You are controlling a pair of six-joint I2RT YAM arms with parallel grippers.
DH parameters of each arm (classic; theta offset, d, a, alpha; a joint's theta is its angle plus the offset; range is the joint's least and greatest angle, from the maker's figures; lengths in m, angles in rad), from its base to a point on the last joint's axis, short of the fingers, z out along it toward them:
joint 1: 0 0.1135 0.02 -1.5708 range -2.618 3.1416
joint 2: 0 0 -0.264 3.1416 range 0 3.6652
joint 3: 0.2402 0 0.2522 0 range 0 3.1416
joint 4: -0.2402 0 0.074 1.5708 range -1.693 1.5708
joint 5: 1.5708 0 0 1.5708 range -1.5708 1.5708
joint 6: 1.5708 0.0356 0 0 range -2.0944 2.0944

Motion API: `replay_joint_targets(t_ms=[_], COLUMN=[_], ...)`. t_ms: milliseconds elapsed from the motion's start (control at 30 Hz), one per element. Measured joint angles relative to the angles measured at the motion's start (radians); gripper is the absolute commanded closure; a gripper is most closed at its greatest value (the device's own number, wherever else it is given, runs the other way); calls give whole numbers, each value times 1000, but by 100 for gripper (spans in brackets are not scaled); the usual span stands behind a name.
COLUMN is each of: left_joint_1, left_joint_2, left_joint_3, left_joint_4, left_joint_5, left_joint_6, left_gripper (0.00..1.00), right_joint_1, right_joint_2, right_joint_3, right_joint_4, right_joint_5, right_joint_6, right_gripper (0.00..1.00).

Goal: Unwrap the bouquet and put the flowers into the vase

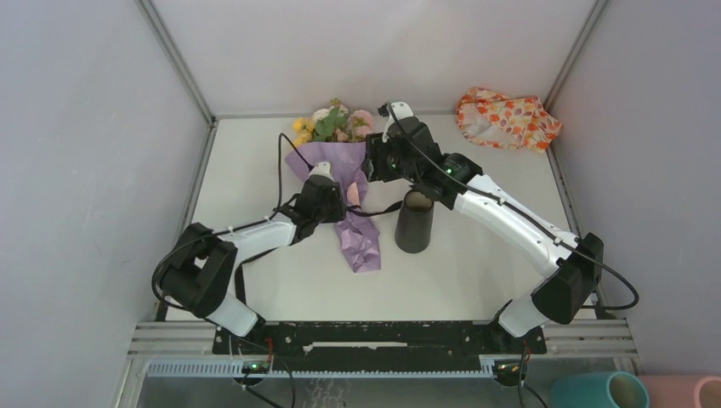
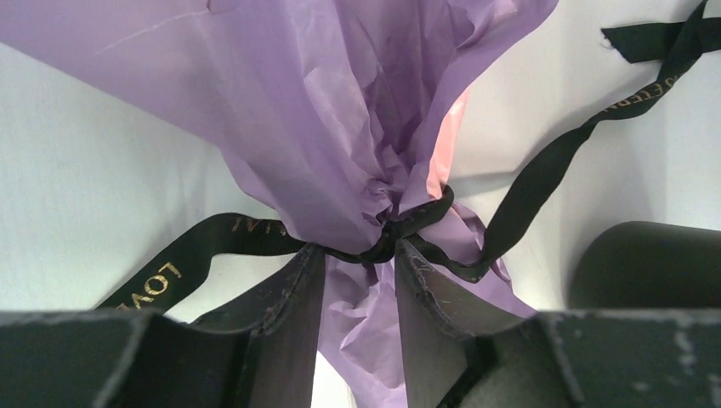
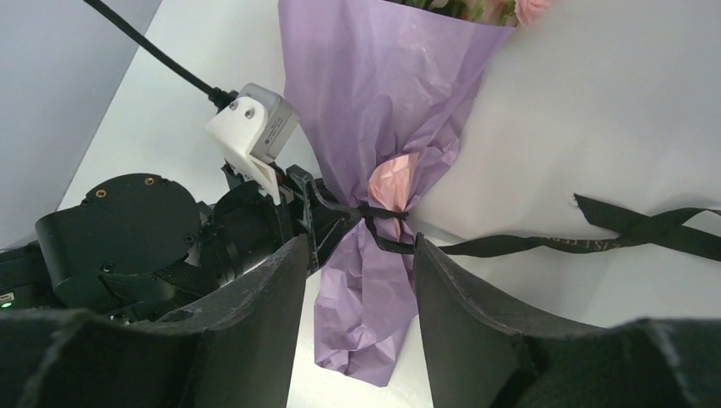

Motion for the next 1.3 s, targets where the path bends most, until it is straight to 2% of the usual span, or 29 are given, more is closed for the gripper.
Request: replay_joint_targets(t_ms=[567, 800, 1000, 1300], left_joint_1=[-31, -49, -49, -40], left_joint_2=[45, 70, 52, -119], left_joint_3=[10, 10, 6, -71], left_joint_4=[16, 29, -14, -103], left_joint_5=[38, 43, -32, -153], left_joint_6=[-1, -7, -7, -7], left_gripper=[73, 100, 100, 100], right_joint_1=[0, 11, 24, 41], right_joint_2=[29, 92, 145, 282], right_joint_3=[-34, -34, -34, 66], right_joint_4=[20, 21, 20, -7], right_joint_5=[-19, -39, -62, -99], right_joint_6=[20, 25, 25, 19], right_gripper=[43, 43, 46, 47])
